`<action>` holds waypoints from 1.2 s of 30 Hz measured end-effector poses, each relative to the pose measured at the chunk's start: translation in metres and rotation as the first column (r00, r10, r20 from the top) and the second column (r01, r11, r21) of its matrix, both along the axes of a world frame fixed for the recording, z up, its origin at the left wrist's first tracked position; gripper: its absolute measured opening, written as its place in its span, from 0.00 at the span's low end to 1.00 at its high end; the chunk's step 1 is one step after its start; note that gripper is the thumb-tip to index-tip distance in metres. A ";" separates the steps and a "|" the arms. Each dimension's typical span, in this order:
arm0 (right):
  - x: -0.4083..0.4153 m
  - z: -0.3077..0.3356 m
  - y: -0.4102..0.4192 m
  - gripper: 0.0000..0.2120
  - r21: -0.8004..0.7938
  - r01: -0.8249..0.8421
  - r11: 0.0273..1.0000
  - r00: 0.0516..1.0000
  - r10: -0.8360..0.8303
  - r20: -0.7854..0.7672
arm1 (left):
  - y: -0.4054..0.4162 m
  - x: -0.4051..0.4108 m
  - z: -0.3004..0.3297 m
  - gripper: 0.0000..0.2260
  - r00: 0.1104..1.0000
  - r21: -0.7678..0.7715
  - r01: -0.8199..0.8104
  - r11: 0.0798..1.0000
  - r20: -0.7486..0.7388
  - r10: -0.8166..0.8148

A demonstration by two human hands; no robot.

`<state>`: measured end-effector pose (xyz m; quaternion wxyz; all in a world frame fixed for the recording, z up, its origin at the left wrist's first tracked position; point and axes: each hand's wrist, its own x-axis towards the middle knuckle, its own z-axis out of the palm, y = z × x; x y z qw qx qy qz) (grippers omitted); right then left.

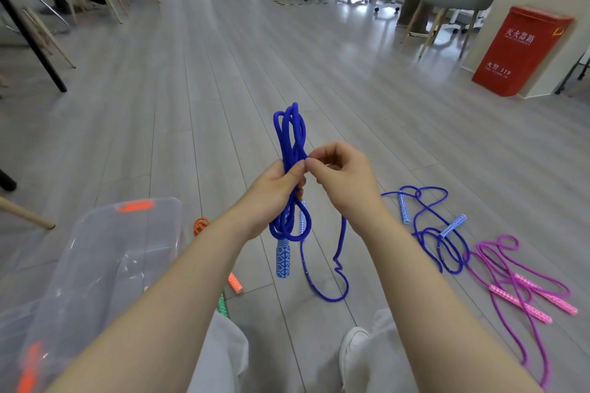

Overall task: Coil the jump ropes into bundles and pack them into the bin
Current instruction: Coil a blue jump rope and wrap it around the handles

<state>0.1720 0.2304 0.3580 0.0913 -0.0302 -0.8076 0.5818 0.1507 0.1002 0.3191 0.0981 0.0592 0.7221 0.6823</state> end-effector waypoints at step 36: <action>0.003 0.008 0.038 0.08 0.205 -0.125 0.971 0.977 0.085 0.197 | -0.041 -0.023 0.019 0.07 0.777 0.337 -0.618 0.710 0.123 0.618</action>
